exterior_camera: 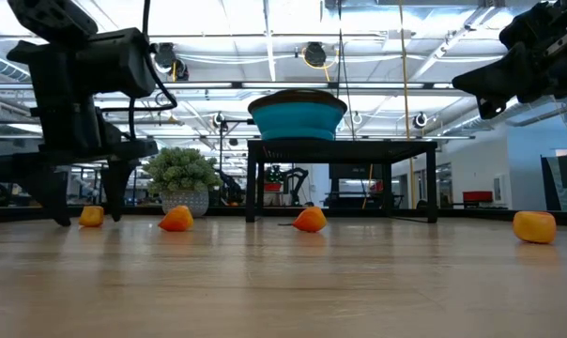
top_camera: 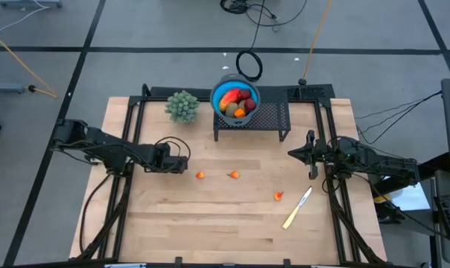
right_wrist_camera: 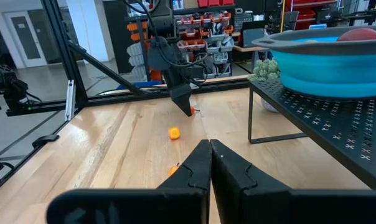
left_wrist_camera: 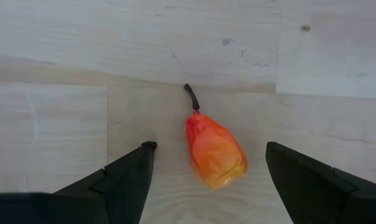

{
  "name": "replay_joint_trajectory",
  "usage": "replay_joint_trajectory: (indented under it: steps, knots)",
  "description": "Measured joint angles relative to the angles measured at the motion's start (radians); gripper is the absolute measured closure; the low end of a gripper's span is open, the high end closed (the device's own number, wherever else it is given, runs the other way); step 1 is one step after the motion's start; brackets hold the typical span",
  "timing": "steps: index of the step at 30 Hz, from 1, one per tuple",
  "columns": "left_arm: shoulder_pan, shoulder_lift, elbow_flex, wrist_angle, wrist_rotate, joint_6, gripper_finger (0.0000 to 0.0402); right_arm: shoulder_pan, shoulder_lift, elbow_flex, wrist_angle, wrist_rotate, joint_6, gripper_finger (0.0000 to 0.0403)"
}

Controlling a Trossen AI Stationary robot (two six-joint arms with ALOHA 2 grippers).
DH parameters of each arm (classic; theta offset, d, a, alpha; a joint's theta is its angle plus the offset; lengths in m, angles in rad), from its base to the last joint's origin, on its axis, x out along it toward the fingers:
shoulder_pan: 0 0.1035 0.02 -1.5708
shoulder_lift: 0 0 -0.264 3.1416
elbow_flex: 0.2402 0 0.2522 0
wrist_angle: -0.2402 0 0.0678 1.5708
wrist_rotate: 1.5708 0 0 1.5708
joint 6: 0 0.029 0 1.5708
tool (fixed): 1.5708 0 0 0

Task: Pick & Place Fruit
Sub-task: Put the orange peach into the blue strainer bowl on the shelf

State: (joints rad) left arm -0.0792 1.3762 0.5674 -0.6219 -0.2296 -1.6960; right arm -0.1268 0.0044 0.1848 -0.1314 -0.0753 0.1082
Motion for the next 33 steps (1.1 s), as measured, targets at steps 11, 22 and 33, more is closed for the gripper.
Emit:
replay_joint_trajectory:
  steps: [11,22,33]
  knots:
    - [0.000,0.001,-0.002,-0.009,0.000,-0.015,0.0149,0.000,0.000,0.000,0.000,0.001,-0.042,0.0403]
    - [0.000,0.001,-0.004,-0.017,-0.016,-0.015,0.0258,0.000,0.000,0.000,0.000,0.001,-0.045,0.0403]
    - [0.001,0.005,0.033,-0.005,-0.008,0.065,0.0301,0.000,0.000,0.000,0.000,0.001,-0.044,0.0403]
